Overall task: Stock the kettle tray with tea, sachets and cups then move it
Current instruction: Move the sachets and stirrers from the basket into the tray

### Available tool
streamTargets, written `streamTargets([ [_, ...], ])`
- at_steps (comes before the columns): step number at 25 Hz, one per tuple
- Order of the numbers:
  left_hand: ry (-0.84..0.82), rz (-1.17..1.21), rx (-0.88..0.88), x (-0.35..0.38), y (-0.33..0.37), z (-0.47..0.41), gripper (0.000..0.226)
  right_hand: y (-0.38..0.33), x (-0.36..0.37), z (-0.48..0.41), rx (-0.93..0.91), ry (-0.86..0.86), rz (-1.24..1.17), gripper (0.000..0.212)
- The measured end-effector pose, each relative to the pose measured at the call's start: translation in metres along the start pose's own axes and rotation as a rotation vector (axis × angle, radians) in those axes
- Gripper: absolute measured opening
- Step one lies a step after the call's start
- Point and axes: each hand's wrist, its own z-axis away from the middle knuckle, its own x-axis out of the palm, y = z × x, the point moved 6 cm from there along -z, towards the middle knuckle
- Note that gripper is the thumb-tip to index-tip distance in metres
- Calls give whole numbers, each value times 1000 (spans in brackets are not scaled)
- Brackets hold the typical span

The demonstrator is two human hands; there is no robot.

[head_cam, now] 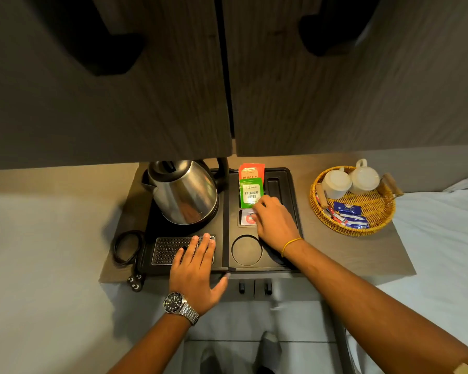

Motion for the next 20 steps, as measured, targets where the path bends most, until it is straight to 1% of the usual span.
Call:
streamTargets([
  [2,7,-10,3,-1,-3,0,92,5,-13,3,44,88,-78,30],
  [5,6,-11,2,-1,-2,-1,92,41,-44,9,126,213,-153,26],
  [7,12,-13,-16,1,-6,4,93,75,-67,14,180,241,-129,21],
  [10,24,-21,-12,0,-9,7,94,138,-95,27,336,226,-9,15],
  [12,24,-31,1,-1,-6,5,94,175,-104,41,433,190,31,14],
  [13,28,-39,4,-1,-5,5,94,187,-102,45,447,137,23,15],
  [14,32,-46,8,-1,-4,4,94,194,-96,48,435,52,9,17],
  [16,36,-52,16,-1,-3,4,93,195,-81,48,364,-136,-27,28],
  [18,34,-64,21,-2,-3,4,92,192,-77,45,305,-194,-29,37],
  [20,19,-75,16,-3,-2,4,92,193,-76,42,266,-205,12,38],
])
